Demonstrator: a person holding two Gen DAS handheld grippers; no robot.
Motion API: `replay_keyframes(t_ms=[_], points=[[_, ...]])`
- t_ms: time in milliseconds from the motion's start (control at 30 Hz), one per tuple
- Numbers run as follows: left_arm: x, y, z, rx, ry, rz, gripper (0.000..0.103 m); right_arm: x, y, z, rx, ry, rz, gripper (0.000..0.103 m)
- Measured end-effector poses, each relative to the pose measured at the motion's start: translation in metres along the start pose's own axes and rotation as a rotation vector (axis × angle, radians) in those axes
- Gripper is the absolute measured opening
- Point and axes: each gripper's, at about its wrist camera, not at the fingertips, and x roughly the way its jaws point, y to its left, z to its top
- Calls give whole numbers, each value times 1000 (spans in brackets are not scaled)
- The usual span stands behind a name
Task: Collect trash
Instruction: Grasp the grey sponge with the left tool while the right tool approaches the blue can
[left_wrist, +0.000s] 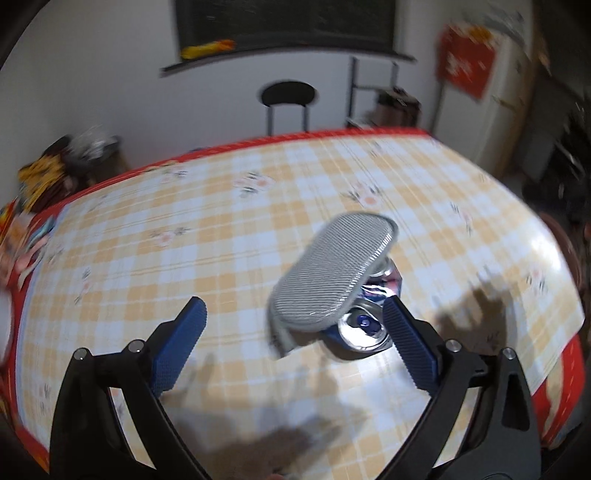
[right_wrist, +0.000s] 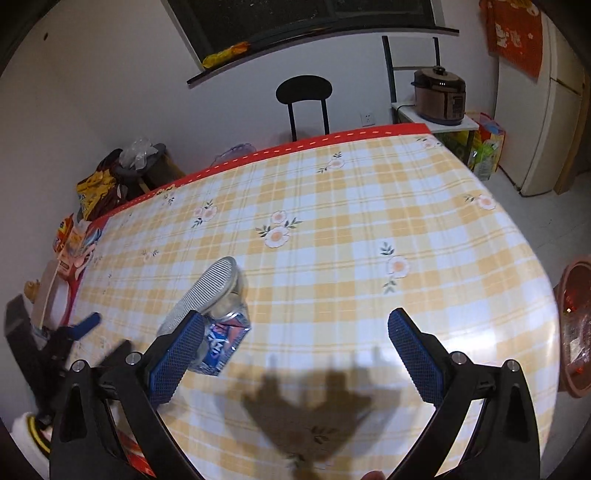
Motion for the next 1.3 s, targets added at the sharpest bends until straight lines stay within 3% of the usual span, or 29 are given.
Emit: replay_keyframes(t_ms=[200, 633, 833, 1033, 1167, 1300], points=[[45, -35, 18, 180, 47, 3, 84, 2, 3, 0, 43, -11, -6, 98], [96, -50, 18, 255, 166, 62, 59, -4, -32, -21, 125, -6, -42, 98], [95, -42, 18, 206, 166, 25, 44, 4, -28, -25, 104, 32, -14, 98], [76, -10, 27, 42, 129, -60, 33, 19, -12, -29, 50, 81, 32, 98], [59, 20, 26, -74, 103, -97, 22, 39, 10, -33, -57, 119, 49, 98], [46, 50, 13, -193, 93, -116, 21, 69, 29, -33, -152, 167, 38, 92]])
